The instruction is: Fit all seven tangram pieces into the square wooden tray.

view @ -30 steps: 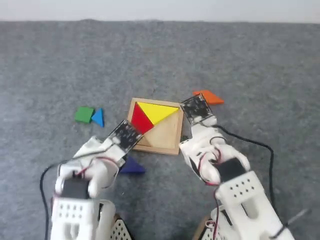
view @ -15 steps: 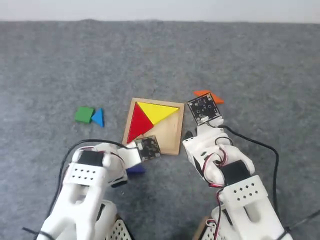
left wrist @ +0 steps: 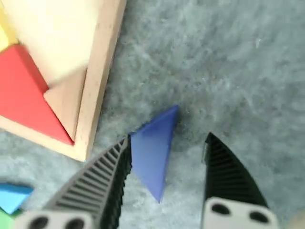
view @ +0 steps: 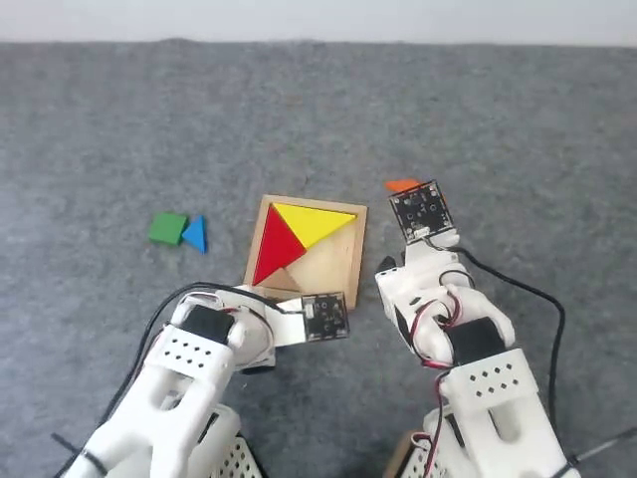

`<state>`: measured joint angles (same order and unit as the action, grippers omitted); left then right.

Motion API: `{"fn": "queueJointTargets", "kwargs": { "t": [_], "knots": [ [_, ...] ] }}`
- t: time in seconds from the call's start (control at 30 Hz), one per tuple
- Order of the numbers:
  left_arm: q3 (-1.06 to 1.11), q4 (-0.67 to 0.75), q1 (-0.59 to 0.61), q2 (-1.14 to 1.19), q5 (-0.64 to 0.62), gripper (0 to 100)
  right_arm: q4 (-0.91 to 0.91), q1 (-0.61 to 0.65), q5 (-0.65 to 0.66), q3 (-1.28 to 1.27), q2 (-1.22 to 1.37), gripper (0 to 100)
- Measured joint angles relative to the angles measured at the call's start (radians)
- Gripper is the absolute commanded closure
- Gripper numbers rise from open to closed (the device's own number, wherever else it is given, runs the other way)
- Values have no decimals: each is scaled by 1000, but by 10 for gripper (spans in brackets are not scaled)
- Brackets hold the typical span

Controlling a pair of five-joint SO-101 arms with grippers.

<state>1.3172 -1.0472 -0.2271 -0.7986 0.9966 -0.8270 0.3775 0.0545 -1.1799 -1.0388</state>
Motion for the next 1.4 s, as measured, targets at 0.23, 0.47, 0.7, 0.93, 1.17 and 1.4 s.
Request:
{"fn": "queueJointTargets", "kwargs": {
  "t": [0.23,0.47,0.7,0.93,1.17,1.4],
  "knots": [
    [-55,-35,41,147,31,759,2,5,0,0,0,913],
    [-334,-112,41,522,21,776,2,3,0,0,0,913],
    [-580,-229,44,789,8,783,2,5,-2,0,0,913],
    [-569,-232,94,824,8,783,2,5,-3,0,0,913],
    [-582,-238,104,838,3,821,2,3,-3,0,0,913],
    [-582,-239,104,841,3,897,2,5,-3,0,0,913]
  ]
}}
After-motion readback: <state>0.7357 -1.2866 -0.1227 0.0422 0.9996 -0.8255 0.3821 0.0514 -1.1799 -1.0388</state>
